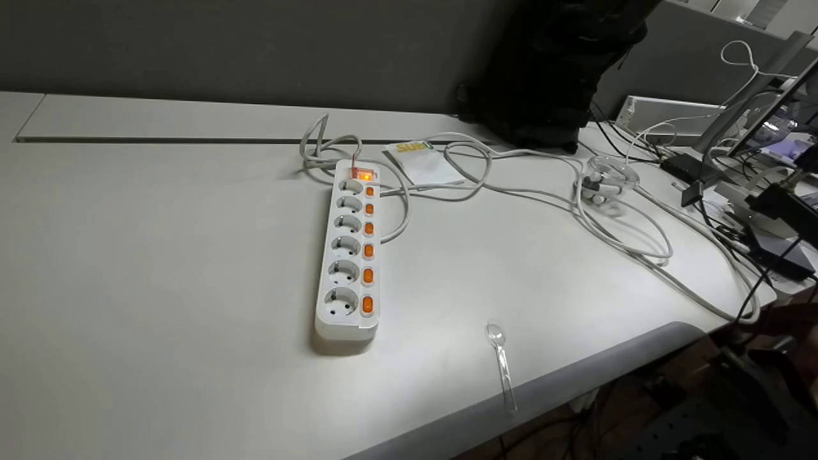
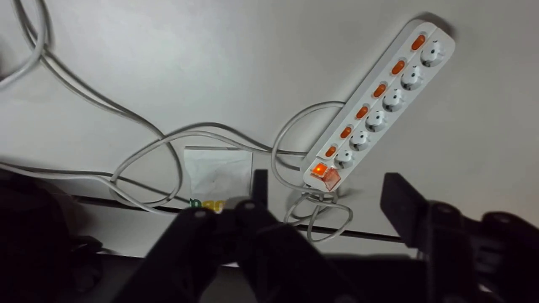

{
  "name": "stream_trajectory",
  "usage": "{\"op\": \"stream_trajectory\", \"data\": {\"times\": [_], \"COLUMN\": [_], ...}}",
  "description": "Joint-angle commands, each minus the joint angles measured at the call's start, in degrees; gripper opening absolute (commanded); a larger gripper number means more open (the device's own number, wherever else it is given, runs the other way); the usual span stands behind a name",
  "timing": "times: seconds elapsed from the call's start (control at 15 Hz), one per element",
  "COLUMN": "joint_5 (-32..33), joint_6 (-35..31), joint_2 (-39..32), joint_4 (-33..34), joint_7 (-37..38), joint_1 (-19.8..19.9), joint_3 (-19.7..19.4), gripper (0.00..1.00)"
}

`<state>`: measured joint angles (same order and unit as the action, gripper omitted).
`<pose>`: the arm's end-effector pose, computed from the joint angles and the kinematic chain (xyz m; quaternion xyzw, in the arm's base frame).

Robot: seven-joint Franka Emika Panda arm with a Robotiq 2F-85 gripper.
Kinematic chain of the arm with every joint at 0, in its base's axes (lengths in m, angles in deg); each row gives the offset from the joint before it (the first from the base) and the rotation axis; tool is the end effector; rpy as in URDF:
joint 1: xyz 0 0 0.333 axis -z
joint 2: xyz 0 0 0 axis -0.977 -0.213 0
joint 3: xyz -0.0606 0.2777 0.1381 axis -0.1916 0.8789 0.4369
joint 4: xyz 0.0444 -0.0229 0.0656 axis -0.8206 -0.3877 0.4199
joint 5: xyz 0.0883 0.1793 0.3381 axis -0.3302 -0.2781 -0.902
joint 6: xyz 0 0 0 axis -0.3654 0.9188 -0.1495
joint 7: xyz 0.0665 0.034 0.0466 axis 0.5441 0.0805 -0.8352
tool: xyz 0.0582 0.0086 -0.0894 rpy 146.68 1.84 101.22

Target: Turn on the middle switch of the adapter

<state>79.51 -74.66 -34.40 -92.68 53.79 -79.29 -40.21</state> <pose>0.3977 -0.0760 0.4535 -0.9855 -0.1019 -0.1279 0.0445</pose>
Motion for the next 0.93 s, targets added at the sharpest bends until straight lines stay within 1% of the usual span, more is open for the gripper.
{"op": "stream_trajectory", "data": {"times": [0.0, 0.13, 0.2, 0.4, 0.47, 0.87], "joint_5": [-1.0, -1.4, -2.0, -2.7, -2.9, -3.5], "joint_6": [-4.8, -6.6, -7.2, -8.8, -9.2, -12.6], "joint_2": [-7.3, -10.7, -12.3, -16.6, -17.8, -26.2], "joint_4": [1.8, 2.1, 2.3, 2.7, 2.9, 4.9], "joint_7": [0.9, 1.1, 1.2, 1.3, 1.1, 1.7], "joint_1": [0.0, -0.3, -0.6, -1.0, -1.1, -1.5], "joint_3": [0.7, 1.4, 1.8, 3.7, 4.3, 8.5], "gripper": [0.39, 0.27, 0.19, 0.01, 0.0, 0.0]}}
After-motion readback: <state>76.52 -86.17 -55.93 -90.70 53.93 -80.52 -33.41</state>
